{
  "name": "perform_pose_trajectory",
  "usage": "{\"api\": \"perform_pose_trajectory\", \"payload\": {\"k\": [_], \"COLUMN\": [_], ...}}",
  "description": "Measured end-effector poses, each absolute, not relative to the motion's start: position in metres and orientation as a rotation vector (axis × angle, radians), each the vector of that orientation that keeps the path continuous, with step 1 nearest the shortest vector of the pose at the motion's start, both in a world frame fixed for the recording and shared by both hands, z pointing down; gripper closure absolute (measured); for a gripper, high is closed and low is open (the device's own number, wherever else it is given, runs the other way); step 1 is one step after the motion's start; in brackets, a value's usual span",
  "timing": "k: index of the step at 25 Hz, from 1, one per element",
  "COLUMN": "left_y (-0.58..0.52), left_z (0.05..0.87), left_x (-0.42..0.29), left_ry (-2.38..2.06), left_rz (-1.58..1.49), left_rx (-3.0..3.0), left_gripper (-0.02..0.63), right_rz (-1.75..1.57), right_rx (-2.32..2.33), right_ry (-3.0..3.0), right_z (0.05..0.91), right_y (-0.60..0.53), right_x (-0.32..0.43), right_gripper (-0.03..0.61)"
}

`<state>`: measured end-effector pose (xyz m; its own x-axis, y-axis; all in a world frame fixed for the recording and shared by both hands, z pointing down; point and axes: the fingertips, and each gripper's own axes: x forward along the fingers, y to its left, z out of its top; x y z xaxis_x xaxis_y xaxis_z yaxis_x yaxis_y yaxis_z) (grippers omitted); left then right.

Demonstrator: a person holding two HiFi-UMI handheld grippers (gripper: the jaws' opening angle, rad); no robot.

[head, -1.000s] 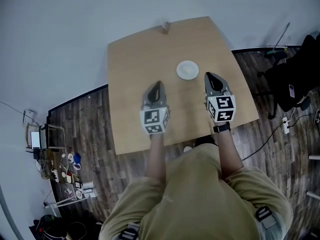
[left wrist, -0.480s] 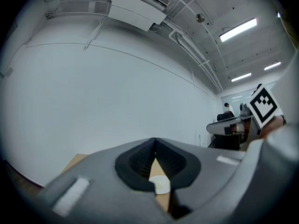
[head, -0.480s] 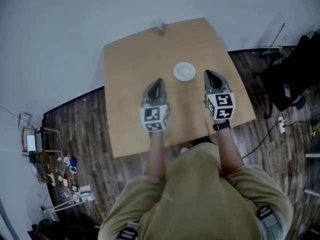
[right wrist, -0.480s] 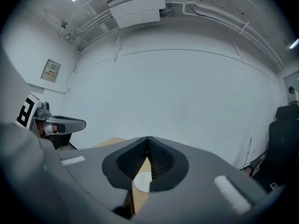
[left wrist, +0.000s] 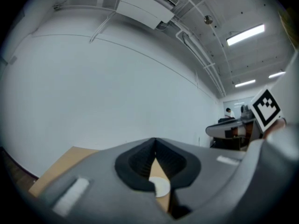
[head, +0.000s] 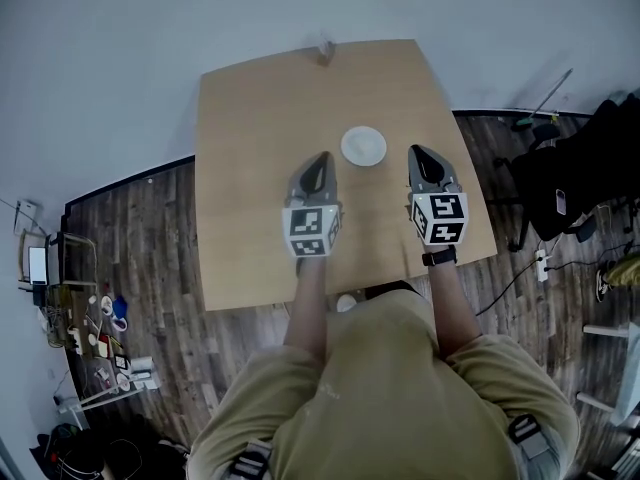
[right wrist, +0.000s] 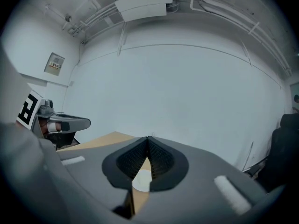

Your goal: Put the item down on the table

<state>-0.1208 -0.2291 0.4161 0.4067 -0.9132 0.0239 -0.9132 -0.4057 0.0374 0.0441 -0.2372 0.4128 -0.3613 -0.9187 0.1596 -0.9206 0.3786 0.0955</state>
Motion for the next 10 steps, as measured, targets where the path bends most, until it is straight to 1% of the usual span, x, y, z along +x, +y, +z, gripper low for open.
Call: {"api": "perform_pose_trajectory", "payload": {"k": [10], "left_y": [-0.286], "left_z": [0.436], "left_x": [-0.127], "left_ry": [-1.688], "left_rz": [-0.040], "left_rx": [2.524], "left_gripper": [0.612], "right_rz": [0.003], "right_rx": [1.606], "right_ry": [-2.420], "right_z": [0.429], "right_y": [-0.290], "right_x": [0.040], "right_gripper": [0.572]}}
